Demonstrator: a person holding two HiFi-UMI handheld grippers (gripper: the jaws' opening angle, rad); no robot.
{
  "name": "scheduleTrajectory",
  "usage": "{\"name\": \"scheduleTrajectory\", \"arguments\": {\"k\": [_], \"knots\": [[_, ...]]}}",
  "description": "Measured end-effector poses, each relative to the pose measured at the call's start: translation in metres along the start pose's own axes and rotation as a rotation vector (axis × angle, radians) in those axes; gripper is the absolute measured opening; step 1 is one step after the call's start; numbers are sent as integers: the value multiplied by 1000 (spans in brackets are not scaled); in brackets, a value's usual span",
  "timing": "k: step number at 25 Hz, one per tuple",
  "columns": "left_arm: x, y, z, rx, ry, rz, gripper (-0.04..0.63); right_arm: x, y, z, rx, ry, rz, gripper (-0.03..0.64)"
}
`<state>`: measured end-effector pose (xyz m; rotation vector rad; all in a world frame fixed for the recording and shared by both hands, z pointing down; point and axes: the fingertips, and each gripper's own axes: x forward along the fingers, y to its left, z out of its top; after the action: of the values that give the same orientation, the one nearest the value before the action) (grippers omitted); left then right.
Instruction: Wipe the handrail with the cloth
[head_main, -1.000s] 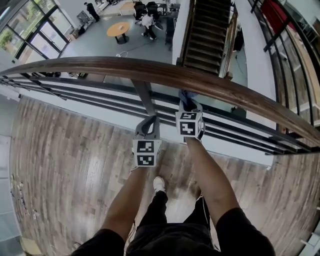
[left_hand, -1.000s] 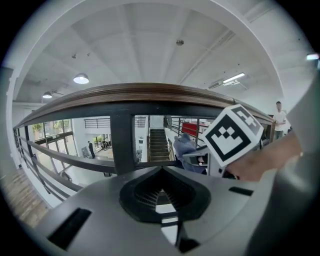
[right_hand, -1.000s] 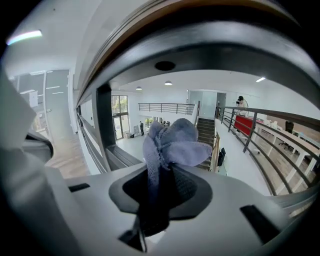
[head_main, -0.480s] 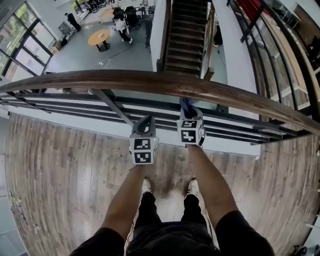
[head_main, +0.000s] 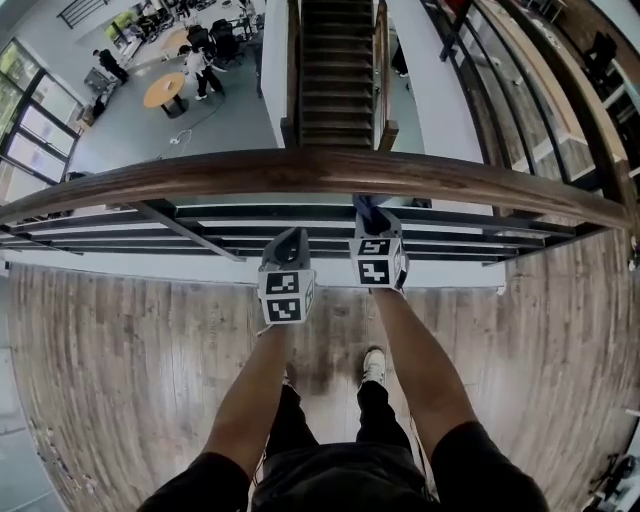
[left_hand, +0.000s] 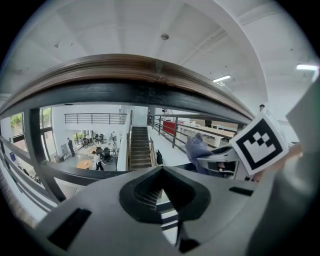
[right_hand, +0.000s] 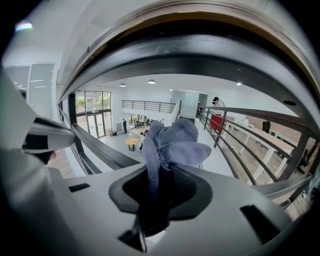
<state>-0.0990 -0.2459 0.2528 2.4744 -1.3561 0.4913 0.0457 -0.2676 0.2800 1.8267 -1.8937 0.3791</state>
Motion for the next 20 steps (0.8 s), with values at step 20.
{"name": "scheduleTrajectory", "arguments": {"k": [20], "knots": [[82, -193, 15, 55, 28, -177, 0, -40, -176, -49, 30, 34, -97, 89]]}}
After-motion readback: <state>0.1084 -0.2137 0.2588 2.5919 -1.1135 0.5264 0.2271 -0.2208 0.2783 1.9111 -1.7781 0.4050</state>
